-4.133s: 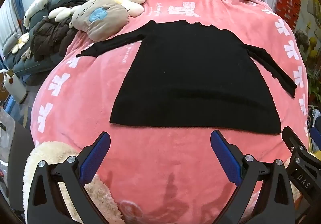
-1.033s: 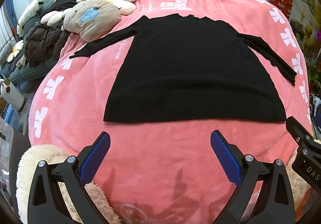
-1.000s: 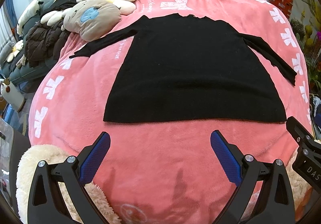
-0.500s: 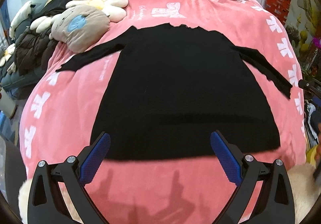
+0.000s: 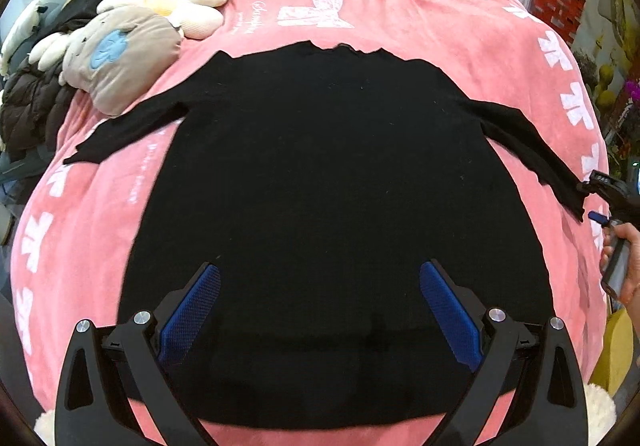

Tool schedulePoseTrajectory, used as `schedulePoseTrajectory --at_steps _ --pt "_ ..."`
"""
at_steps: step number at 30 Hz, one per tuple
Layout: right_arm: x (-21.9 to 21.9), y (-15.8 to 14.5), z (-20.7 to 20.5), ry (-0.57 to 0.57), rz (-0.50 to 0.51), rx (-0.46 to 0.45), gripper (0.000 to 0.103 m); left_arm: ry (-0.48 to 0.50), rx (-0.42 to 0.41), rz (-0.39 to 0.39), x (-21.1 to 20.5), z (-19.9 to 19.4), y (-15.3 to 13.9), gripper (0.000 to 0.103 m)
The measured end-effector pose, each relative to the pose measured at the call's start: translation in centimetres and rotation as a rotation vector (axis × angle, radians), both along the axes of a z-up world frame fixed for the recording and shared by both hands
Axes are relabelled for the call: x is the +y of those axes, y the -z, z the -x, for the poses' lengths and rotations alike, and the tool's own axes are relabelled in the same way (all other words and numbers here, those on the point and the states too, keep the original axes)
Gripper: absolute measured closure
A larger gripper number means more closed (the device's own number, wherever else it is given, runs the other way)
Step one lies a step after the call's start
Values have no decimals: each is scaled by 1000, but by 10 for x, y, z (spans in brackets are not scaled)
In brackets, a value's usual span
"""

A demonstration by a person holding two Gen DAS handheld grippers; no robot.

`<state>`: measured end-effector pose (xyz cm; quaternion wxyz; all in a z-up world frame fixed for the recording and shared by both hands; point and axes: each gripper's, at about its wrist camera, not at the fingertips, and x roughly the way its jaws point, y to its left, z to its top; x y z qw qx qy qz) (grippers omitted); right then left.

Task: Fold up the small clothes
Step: 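Grasp the black top's sleeve cuff with the right tool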

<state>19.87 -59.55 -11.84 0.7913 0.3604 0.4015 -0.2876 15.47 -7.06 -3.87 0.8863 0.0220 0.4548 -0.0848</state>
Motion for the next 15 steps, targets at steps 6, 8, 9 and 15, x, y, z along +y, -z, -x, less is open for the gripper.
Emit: schedulePoseTrajectory --at_steps 6,8,9,15 --pt "-32 38 -4 136 -97 -30 30 23 33 -3 -10 -15 17 6" --pt "-38 45 -10 166 -117 -31 29 30 39 -5 -12 -17 20 6" --pt "-38 45 -13 172 -108 -30 30 31 42 -6 -13 -18 21 6" --pt "-28 18 -40 78 21 -25 99 34 57 -7 -15 -25 30 6"
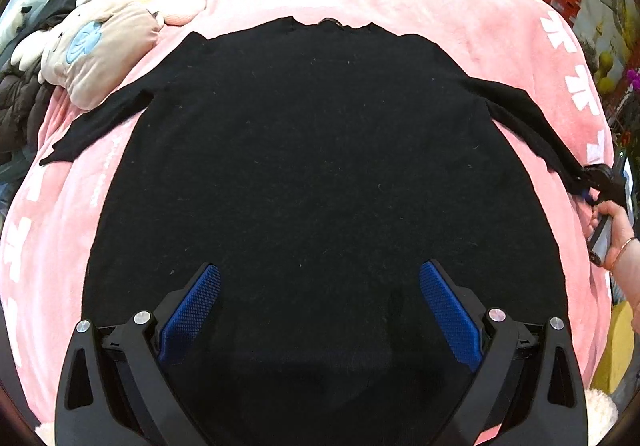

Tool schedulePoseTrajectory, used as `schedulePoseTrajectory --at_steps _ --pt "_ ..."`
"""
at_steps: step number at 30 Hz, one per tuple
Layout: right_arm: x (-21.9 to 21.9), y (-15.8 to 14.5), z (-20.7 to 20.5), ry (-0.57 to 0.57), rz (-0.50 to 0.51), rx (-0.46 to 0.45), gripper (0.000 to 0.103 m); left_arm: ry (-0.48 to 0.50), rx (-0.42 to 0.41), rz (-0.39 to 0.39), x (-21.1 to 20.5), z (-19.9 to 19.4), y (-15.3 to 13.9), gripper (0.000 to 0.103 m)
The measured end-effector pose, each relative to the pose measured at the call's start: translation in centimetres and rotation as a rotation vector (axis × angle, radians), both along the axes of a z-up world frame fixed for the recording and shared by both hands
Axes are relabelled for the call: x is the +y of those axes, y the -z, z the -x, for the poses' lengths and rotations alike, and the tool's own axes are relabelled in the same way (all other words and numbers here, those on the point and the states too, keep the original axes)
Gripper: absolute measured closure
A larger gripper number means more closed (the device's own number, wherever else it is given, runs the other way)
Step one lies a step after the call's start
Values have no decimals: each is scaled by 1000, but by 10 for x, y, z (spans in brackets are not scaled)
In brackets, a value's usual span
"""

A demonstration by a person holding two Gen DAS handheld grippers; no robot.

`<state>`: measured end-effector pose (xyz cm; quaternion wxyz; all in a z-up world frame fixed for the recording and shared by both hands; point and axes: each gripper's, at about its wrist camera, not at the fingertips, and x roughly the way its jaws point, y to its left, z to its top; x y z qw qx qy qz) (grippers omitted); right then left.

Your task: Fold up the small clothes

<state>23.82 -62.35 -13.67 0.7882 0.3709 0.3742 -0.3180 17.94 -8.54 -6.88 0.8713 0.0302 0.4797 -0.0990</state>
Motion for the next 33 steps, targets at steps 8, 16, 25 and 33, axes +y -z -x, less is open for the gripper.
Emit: schedulePoseTrajectory --at_steps 8,16,25,33 --pt "92 -142 -53 -295 135 -329 99 -2 5 36 13 -2 3 6" --pt "312 -216 -158 -802 165 -437 99 -45 3 103 45 2 -6 6" --pt "501 -88 -185 -1198 116 -114 88 -137 4 138 106 -6 -13 6" --pt "384 -124 -79 -828 293 -166 42 -239 -9 178 157 -20 -10 6"
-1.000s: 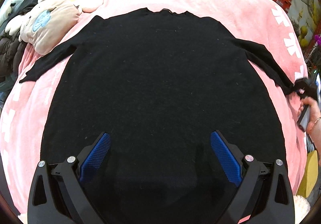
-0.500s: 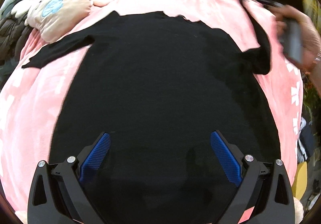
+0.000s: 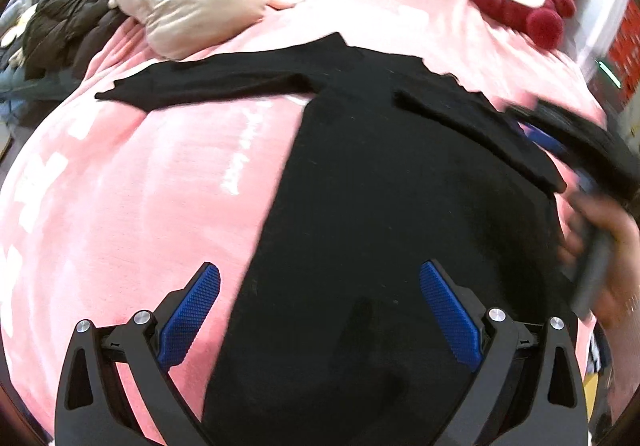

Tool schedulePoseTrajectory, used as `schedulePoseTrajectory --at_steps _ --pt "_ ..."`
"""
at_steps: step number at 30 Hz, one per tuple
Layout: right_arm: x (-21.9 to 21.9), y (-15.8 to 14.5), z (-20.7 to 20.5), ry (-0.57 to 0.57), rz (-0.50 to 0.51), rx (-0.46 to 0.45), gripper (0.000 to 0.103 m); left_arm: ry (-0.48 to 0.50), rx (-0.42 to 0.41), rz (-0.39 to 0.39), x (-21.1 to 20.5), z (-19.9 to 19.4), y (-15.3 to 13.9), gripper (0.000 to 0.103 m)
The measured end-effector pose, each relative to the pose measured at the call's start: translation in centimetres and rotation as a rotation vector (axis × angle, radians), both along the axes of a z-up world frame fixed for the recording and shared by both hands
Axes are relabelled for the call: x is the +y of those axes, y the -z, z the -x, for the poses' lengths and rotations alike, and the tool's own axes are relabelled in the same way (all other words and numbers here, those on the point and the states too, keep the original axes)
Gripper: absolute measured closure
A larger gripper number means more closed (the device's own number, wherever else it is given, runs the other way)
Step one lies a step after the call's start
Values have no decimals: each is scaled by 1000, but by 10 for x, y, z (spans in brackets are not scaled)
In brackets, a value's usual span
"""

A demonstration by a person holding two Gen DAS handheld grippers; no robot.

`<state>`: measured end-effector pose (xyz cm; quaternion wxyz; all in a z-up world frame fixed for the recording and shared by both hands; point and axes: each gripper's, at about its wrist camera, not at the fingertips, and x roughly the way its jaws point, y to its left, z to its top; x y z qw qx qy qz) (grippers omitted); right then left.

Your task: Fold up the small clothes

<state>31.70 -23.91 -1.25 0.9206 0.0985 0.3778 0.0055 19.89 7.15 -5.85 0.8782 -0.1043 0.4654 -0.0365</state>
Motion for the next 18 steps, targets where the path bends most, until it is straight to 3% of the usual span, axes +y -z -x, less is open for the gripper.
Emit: schedulePoseTrajectory --at_steps 3,7,11,13,18 --pt "-66 12 28 133 59 70 41 4 -2 17 -7 -13 0 6" --pt "-119 28 59 233 -60 109 42 36 -10 114 -30 -56 -9 6" --pt "-119 34 72 253 -65 97 42 19 55 256 -55 -130 -9 6" --pt "-113 39 81 252 -44 92 42 -18 82 280 -68 -166 -4 6" --pt "-104 54 85 245 -52 110 41 -84 143 251 -90 -228 15 10"
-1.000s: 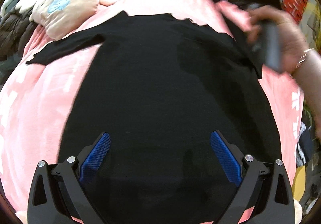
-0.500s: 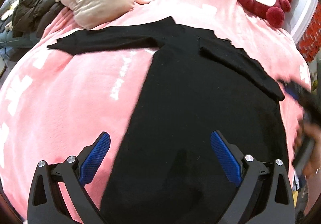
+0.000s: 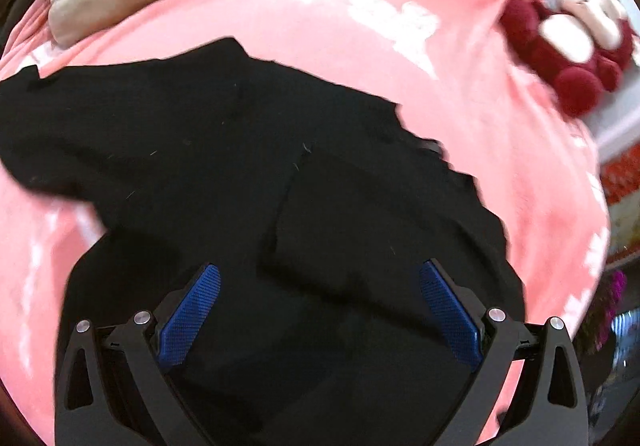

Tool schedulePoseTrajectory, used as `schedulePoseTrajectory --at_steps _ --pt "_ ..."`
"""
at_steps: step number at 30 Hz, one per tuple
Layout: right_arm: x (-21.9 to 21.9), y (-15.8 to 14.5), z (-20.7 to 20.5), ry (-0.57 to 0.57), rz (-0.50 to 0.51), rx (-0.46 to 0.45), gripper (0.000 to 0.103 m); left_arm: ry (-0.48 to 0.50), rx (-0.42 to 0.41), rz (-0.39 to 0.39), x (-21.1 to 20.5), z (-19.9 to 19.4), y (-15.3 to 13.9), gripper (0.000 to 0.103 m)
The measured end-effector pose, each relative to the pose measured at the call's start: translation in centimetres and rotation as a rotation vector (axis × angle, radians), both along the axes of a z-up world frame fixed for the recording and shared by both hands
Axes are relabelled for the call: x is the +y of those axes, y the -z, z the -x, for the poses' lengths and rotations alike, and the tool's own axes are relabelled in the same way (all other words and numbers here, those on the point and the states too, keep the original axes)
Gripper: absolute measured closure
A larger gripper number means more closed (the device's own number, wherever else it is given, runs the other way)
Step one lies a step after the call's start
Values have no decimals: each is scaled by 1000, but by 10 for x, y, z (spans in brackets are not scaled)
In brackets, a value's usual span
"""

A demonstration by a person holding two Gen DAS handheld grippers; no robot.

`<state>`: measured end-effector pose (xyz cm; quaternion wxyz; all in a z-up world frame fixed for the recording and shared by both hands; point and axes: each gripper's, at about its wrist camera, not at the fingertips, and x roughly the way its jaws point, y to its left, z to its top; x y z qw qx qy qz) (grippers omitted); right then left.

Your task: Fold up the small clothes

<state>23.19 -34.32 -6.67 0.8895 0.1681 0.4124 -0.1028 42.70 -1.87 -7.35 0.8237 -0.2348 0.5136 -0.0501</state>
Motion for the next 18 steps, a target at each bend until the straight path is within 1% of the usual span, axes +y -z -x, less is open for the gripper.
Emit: schedulePoseTrajectory --at_steps 1,2,3,4,5,7,9,11,12,13,14,15,16,17,18 --pt "-1 3 -1 -3 -7 4 41 -23 -16 -27 -2 -8 3 28" --pt "-2 5 -3 -13 -15 7 41 -38 -40 -63 -2 -12 3 51" --pt "-2 6 -6 -20 -16 9 41 -32 -66 -97 -4 -15 1 68" --pt "-2 5 -9 -27 -16 4 41 -2 -69 -108 -5 -23 1 102" --pt "-2 4 -14 -33 -17 -4 41 8 -62 -94 -1 -28 0 103" --pt "-4 3 -29 -48 -30 -16 41 -46 -99 -78 16 -33 -8 103" --pt "-4 4 -49 -57 -10 -16 41 -77 -105 -94 26 -36 -13 103" --pt "-3 9 -70 -73 33 4 42 -97 -114 -131 33 -37 -15 103" --pt "-3 11 -78 -74 36 13 44 -100 -122 -151 34 -37 -16 103" --pt "-3 13 -86 -74 33 24 44 -100 -133 -156 37 -37 -17 103" --pt "-3 16 -93 -78 29 32 46 -91 -133 -143 37 -37 -16 103" --pt "-3 19 -97 -83 20 34 55 -77 -126 -132 38 -37 -17 103" --pt "-3 23 -103 -95 1 43 71 -61 -120 -133 37 -38 -15 103" --pt "-4 24 -106 -110 -20 44 81 -50 -124 -133 34 -37 -14 102" --pt "-6 21 -106 -100 -11 44 98 -35 -125 -137 33 -36 -14 102"
